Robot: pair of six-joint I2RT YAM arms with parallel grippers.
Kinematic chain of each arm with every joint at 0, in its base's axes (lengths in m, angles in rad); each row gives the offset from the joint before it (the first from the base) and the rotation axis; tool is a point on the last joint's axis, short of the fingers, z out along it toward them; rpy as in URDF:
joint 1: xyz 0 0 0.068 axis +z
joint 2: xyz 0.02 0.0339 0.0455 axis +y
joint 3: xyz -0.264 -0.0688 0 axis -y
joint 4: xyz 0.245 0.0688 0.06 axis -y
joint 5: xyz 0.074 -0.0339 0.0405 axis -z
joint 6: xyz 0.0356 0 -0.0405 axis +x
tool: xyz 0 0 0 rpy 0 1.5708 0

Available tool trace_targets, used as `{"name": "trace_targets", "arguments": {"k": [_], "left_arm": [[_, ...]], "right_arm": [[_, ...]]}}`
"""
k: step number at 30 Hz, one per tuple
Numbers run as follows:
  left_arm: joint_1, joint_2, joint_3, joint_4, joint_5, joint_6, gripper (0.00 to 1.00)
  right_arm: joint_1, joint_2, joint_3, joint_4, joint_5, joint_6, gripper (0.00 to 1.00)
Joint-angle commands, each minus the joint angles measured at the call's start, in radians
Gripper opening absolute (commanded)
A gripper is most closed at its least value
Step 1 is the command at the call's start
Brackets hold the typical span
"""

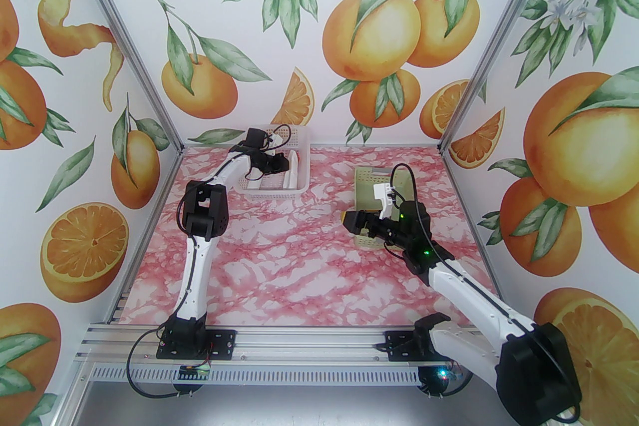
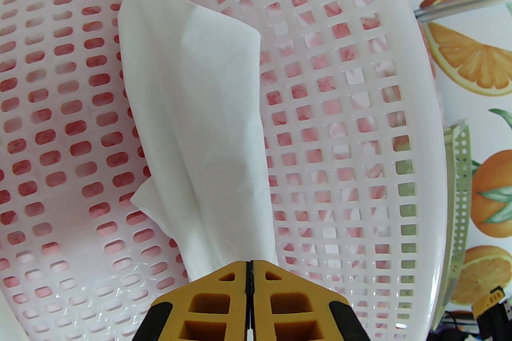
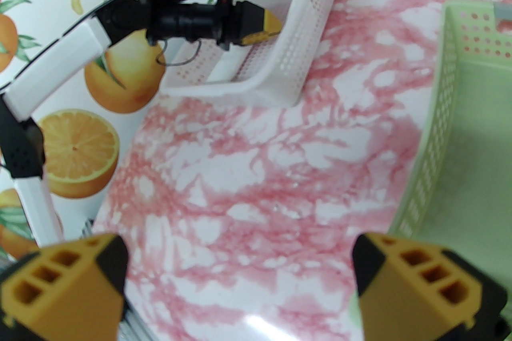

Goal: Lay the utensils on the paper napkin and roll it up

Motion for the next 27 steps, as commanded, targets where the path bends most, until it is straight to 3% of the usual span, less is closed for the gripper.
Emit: {"name": "trace_targets", "arguments": {"k": [1,27], "left_arm": [[-0.011,-0.048,-0.004,0.026,0.034,0.021,0.1],[-0.028,0.033,0.07,0.008,0.009,0.022,0.1]], "right_arm": [[-0.007,0.008,0.01,0.032,-0.007,0.007,0.98],[-0.008,0.004,0.011,0.022,-0.005,0.005,0.98]]}}
